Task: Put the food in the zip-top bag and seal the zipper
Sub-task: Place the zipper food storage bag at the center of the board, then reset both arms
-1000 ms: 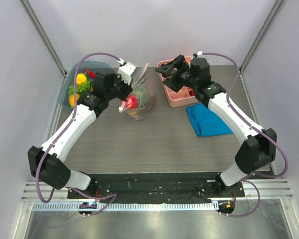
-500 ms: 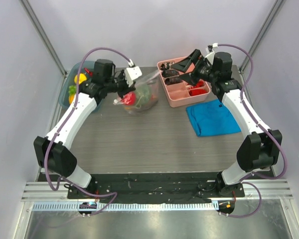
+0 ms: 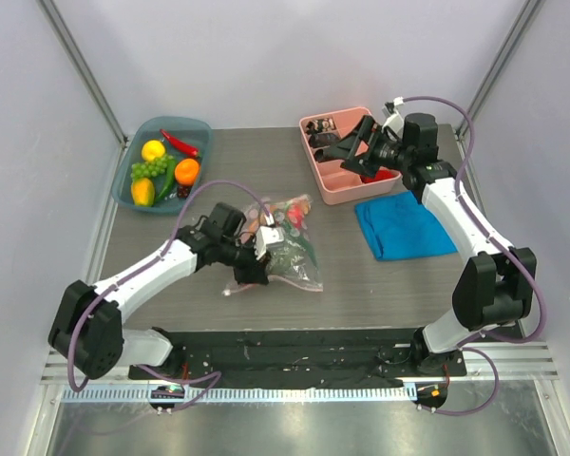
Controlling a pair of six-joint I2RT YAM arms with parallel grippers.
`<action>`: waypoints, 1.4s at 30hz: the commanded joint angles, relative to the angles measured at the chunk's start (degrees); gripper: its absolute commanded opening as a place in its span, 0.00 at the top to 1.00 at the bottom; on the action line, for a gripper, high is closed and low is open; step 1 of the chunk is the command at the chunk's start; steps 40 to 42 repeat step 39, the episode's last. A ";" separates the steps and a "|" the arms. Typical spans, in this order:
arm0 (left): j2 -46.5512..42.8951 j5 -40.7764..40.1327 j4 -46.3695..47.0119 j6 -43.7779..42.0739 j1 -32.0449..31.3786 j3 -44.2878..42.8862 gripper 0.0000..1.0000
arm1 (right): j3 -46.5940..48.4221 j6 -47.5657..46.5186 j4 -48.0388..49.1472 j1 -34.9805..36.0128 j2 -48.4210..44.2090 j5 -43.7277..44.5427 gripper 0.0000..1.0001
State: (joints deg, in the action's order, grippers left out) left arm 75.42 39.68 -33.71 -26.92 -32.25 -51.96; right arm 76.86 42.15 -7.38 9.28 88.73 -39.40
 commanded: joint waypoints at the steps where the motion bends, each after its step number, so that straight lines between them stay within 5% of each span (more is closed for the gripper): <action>1: -2.38 -1.18 12.53 12.41 -1.06 4.76 0.74 | -1.27 -3.74 0.35 -0.05 -1.98 -2.09 0.00; 3: -3.25 -1.97 12.18 13.81 -1.06 4.68 0.61 | -2.15 -3.31 0.26 -0.05 -2.07 -2.18 0.00; 6: -6.94 -1.37 7.54 16.62 -1.06 0.39 0.26 | -2.85 -2.60 0.17 -0.14 -2.51 -1.74 0.00; 7: -7.99 -0.84 6.22 17.16 -1.06 -1.28 0.00 | -2.94 -2.69 0.08 -0.14 -2.86 -1.47 0.00; 12: -11.44 -6.88 -0.99 21.73 -0.19 -15.69 0.00 | -0.84 -6.19 -2.02 -0.05 -3.39 0.55 0.00; 16: -4.78 -9.89 -10.82 25.59 4.38 -30.88 0.00 | 0.48 -13.92 -4.75 -0.05 -4.79 4.22 0.01; 20: 3.85 -3.49 -19.27 32.78 17.08 -46.26 0.00 | 0.66 -19.72 -8.08 -0.14 -6.46 5.55 0.00; 22: 6.58 2.47 -19.29 35.17 22.30 -47.26 0.00 | 0.40 -22.54 -10.97 -0.14 -6.81 5.65 0.00; 29: 7.64 -1.18 -21.48 32.45 34.70 -41.14 0.00 | -5.40 -34.75 -16.96 -0.05 -10.85 10.21 0.00; 42: 3.24 -10.05 -20.87 27.79 35.94 -30.30 0.00 | -9.19 -37.41 -18.64 -0.05 -13.49 12.77 0.00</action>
